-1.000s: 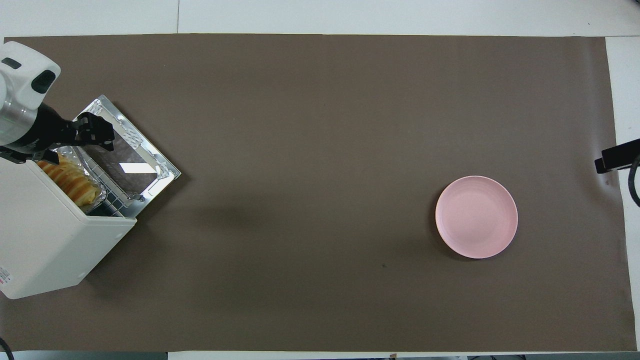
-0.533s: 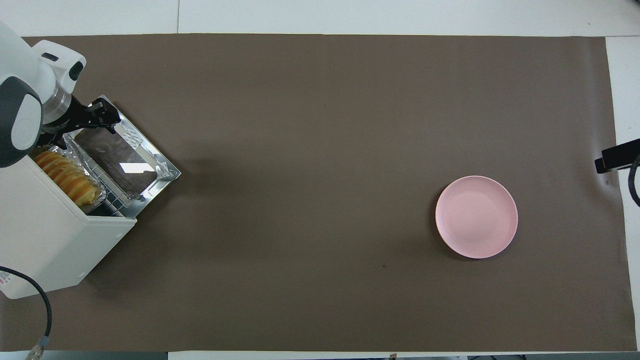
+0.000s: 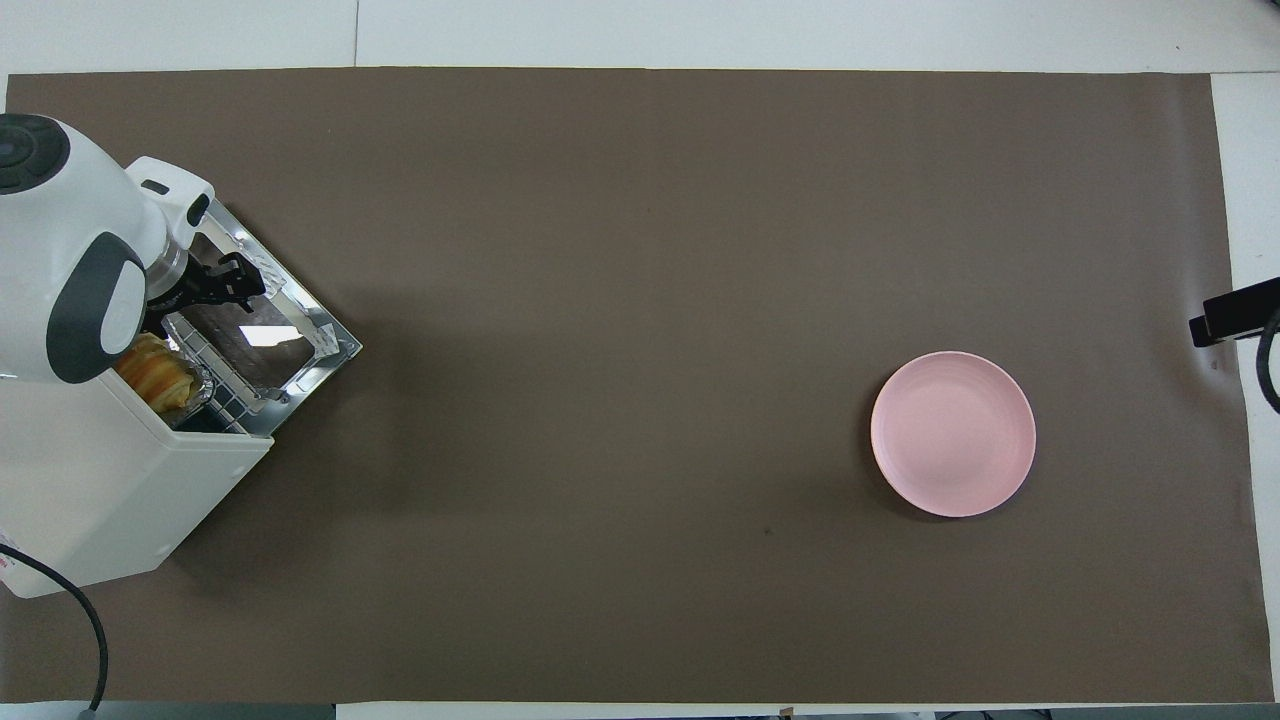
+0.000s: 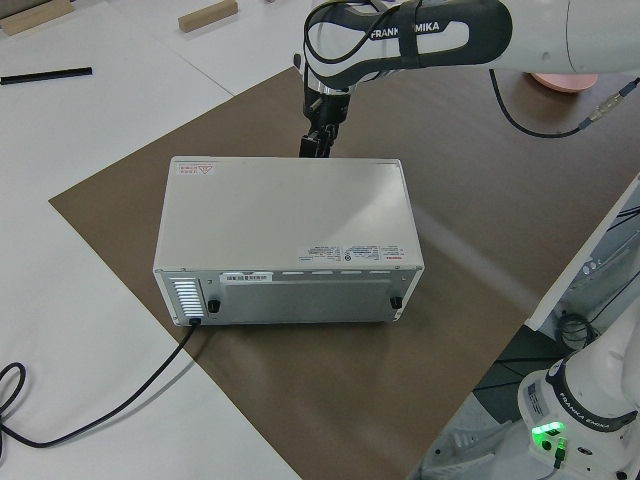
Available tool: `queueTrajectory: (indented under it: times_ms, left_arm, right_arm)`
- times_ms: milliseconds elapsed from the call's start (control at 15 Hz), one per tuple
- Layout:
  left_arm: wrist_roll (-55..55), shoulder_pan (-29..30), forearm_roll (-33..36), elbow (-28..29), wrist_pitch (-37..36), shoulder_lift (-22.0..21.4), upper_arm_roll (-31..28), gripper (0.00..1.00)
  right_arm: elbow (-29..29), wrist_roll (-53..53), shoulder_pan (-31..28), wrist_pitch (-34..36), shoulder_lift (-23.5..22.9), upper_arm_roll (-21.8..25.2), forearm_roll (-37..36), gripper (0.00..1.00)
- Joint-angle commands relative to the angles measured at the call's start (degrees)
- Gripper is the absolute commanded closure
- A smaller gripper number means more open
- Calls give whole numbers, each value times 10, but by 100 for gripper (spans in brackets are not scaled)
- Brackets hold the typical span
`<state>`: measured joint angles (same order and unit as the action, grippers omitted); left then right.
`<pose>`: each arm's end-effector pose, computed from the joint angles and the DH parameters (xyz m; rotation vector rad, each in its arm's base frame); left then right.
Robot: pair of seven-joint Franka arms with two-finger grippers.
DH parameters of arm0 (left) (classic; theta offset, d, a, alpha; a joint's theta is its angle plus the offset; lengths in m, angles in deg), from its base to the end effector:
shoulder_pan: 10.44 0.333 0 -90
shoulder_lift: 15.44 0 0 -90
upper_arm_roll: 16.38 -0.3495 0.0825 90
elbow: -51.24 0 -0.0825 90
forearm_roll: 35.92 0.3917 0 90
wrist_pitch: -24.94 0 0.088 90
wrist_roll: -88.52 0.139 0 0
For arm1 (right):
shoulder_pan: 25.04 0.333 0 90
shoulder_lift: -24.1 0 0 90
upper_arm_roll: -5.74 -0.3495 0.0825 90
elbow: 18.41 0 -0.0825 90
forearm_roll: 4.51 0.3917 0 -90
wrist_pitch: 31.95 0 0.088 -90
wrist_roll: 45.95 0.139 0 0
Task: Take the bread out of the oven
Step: 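Pull the foil tray out with the left gripper and set it down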
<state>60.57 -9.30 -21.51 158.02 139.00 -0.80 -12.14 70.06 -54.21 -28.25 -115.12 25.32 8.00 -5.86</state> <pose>0.6167 -0.0085 0.3698 -2.8732 -0.4597 0.0979 0.5374 -0.0552 0.6405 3.1247 0.0731 -0.1148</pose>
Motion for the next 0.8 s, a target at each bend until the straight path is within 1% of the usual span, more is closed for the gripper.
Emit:
queueTrajectory:
  times_ms: [0, 133, 200, 267, 333, 400, 533, 667, 733]
  left_arm:
    - [-7, 3, 14, 40, 28, -24, 1, 100]
    - [-6, 3, 14, 34, 25, -23, 1, 100]
    - [-8, -3, 13, 22, 20, -18, 1, 100]
    - [-9, -12, 11, -10, 8, -11, 2, 100]
    - [-8, -34, 8, -50, -11, 11, 3, 100]
    - [-8, -60, 6, -107, -37, 29, 3, 100]
    - [-6, -96, -4, -197, -87, 68, 6, 100]
    - [-7, -157, -69, -237, -98, 86, 3, 100]
    - [-8, -193, -72, -243, -92, 92, 2, 100]
  right_arm:
    - [10, 0, -2, 4, 10, -2, 0, 0]
    - [10, 0, -2, 4, 10, -2, 0, 0]
    - [10, 0, -2, 4, 10, -2, 1, 0]
    - [10, 0, -2, 4, 10, -2, 1, 0]
    - [10, 0, -2, 4, 10, -2, 0, 0]
    - [10, 0, -2, 4, 10, -2, 1, 0]
    - [10, 0, -2, 4, 10, -2, 0, 0]
    - [10, -1, -2, 4, 10, -2, 0, 0]
    - [10, -2, -2, 4, 10, -2, 0, 0]
